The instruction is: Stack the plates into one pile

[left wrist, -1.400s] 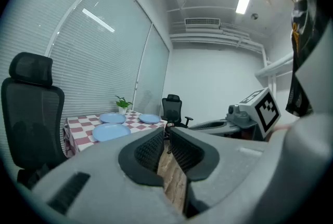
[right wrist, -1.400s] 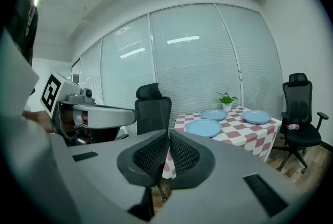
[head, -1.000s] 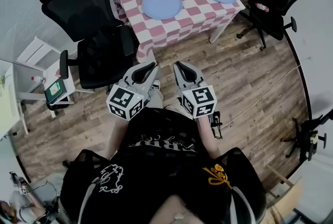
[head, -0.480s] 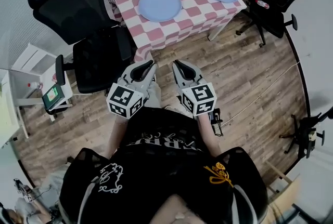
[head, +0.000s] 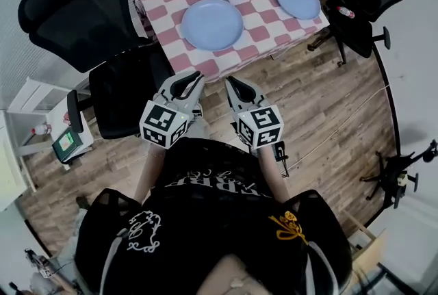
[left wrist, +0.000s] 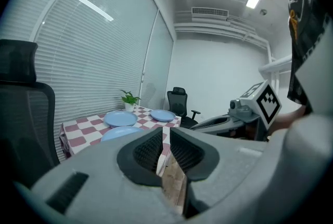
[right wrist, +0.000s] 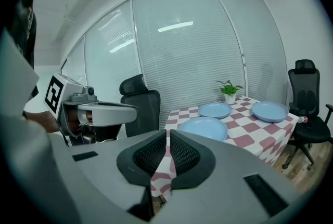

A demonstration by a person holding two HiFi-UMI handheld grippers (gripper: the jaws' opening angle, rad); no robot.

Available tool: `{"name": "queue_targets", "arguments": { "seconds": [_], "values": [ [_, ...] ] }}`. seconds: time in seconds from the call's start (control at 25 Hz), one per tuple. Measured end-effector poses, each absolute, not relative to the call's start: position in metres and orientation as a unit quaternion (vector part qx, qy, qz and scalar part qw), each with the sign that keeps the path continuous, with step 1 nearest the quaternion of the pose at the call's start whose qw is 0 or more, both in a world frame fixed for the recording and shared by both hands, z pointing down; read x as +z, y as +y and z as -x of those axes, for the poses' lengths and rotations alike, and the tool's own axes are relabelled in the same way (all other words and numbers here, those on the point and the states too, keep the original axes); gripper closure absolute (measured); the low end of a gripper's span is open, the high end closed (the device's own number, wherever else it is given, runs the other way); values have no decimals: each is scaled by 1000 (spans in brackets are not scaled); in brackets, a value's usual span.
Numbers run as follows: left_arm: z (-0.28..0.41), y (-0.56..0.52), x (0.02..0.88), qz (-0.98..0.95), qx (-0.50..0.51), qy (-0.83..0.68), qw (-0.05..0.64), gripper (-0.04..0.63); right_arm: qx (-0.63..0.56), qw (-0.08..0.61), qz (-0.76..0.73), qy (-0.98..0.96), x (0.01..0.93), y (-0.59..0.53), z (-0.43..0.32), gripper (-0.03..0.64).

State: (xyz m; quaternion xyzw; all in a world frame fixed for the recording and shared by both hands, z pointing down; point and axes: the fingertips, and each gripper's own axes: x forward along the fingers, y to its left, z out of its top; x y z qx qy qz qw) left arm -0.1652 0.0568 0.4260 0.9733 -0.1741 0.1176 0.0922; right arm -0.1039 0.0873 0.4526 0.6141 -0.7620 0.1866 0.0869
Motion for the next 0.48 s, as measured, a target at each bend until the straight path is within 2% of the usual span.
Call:
{"name": "queue_targets", "arguments": {
  "seconds": [0.48],
  "values": [
    [161,-43,443,-975,136,-142,99,549,195,108,-633,-742,458,-13,92,591]
  ]
}}
